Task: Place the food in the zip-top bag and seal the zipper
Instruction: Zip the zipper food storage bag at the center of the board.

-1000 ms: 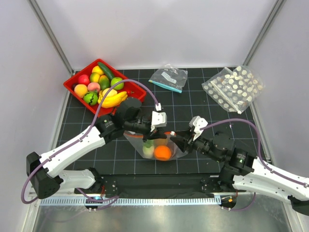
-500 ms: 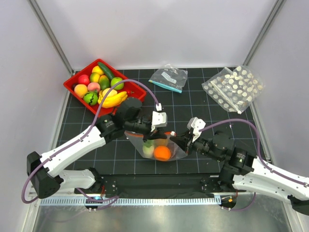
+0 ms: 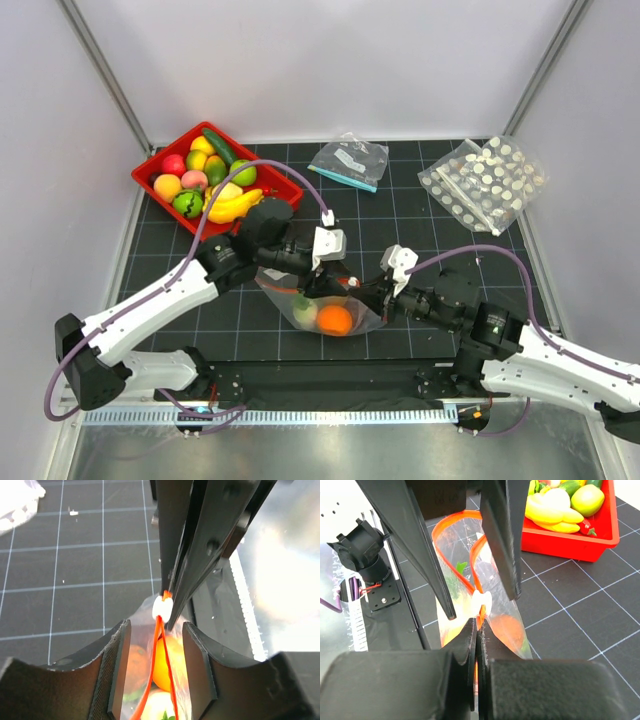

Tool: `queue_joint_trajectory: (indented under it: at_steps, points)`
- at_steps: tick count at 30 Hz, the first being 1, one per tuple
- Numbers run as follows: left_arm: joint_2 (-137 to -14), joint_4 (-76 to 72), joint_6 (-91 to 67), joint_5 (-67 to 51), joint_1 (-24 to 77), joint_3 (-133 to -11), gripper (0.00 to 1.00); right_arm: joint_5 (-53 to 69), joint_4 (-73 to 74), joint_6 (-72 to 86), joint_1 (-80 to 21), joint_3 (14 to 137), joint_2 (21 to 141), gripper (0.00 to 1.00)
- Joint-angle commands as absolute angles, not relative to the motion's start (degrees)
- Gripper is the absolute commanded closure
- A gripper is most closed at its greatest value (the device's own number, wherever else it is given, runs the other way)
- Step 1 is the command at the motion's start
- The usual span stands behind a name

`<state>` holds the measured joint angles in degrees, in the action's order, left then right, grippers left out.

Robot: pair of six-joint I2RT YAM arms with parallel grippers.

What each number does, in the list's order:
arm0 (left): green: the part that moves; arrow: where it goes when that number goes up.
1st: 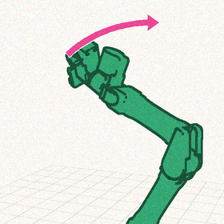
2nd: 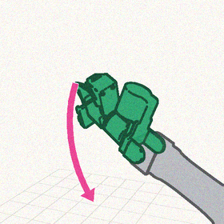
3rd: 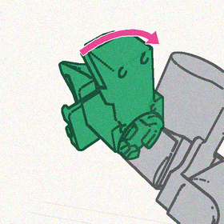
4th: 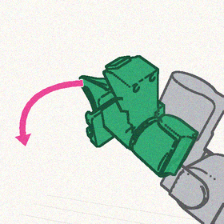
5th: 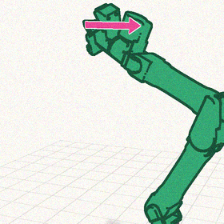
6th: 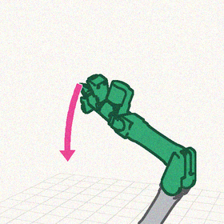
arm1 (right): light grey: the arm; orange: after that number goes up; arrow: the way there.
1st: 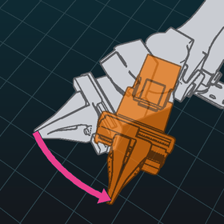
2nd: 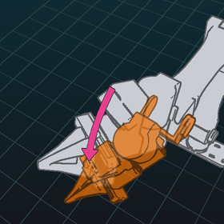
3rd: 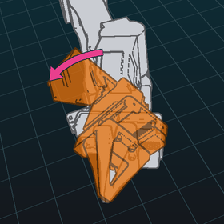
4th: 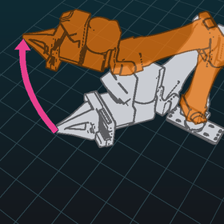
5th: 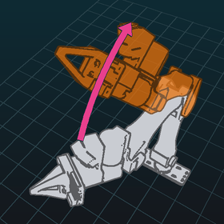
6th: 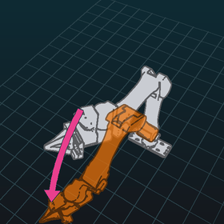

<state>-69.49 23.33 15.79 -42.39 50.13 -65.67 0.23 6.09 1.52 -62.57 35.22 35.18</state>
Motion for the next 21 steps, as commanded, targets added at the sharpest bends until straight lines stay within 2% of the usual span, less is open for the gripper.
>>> queue_joint_trajectory:
  at_steps: [1,2,8,11,14,15,21]
  points:
    - [-69.7,20.74,13.98,-45.35,50.01,-69.52,0.5,1.58,4.75,0.53,-62.67,38.23,35.51,0.99]
    - [-70.22,20.74,13.54,-45.53,49.92,-69.78,0.5,1.67,5.01,0.27,-62.67,38.49,35.51,0.99]
    - [-71.98,20.74,11.87,-46.93,50.01,-71.63,0.66,1.85,5.45,0.35,-62.67,38.85,36.04,0.99]
    - [-73.12,20.74,10.9,-46.93,50.01,-72.33,0.66,1.76,5.62,0.35,-62.67,38.94,36.04,0.99]
    - [-73.65,21.18,10.9,-47.46,50.01,-72.86,0.84,1.67,5.63,0.35,-62.67,38.94,35.86,0.99]
    - [-73.65,21.36,10.81,-47.11,50.01,-72.77,1.0,1.32,5.63,0.35,-62.67,38.94,35.6,0.99]
    - [-72.25,22.67,12.74,-43.07,49.92,-71.11,1.0,-2.54,4.84,0.26,-62.67,37.88,32.88,0.99]
